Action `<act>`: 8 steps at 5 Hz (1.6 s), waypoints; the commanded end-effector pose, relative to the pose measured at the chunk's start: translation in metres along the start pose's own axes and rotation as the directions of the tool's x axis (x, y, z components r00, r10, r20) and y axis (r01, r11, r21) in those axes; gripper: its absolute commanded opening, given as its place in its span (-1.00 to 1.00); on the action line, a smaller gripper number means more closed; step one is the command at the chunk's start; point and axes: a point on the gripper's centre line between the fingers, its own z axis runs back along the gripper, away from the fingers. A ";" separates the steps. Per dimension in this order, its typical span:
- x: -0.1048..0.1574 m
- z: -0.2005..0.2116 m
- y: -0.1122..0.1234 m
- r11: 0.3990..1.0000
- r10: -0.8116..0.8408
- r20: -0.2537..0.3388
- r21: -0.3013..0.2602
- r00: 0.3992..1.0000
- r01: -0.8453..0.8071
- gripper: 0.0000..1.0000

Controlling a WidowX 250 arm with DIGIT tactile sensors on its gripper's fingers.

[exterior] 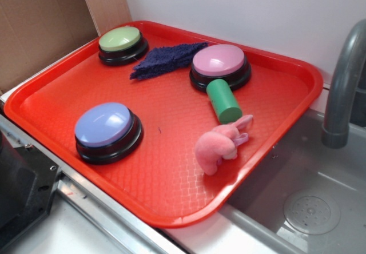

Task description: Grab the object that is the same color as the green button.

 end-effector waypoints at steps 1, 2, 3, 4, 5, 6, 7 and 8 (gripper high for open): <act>0.000 0.000 0.000 1.000 0.000 0.000 0.000 1.000 0.000 1.00; 0.011 -0.008 -0.016 0.996 0.086 0.014 -0.034 0.996 -0.086 1.00; 0.026 -0.019 -0.033 0.984 0.177 0.013 -0.036 0.984 -0.176 1.00; 0.049 -0.042 -0.051 0.943 0.327 0.086 -0.093 0.941 -0.319 1.00; 0.073 -0.075 -0.061 0.849 0.528 0.116 -0.092 0.841 -0.520 1.00; 0.089 -0.101 -0.064 0.775 0.631 0.105 -0.127 0.769 -0.618 1.00; 0.105 -0.139 -0.069 0.625 0.780 0.116 -0.123 0.615 -0.771 1.00; 0.120 -0.171 -0.074 0.550 0.835 0.066 -0.114 0.546 -0.828 1.00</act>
